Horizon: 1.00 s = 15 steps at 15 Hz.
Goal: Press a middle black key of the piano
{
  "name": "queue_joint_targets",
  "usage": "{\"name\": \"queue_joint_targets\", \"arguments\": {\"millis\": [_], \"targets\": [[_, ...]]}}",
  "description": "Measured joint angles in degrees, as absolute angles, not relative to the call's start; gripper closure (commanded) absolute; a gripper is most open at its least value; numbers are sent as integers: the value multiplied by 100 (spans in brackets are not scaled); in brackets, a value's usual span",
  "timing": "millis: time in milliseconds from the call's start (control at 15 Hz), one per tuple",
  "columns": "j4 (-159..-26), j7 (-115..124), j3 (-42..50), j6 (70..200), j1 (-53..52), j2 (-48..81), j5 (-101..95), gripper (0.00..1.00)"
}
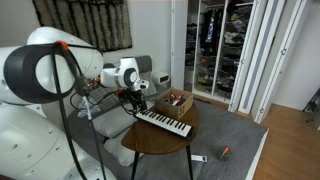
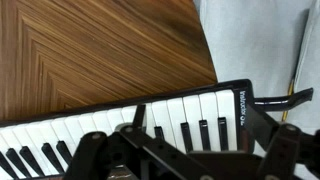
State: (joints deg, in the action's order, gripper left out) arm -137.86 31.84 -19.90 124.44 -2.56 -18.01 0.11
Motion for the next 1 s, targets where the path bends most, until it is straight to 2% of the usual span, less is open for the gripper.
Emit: {"name": "queue_joint_targets", "arguments": {"millis": [467,800,867,1000], "targets": [[-13784,3163,-1935,12444,-283,-1802,-25,0],[-13677,2433,-1433,12228,-248,-1801,-210,0],[-13624,2237,-1312,12142,-231,-1800,-269,19],[-13533,1900,-1083,12080,-196,-1793,-360,34]]}}
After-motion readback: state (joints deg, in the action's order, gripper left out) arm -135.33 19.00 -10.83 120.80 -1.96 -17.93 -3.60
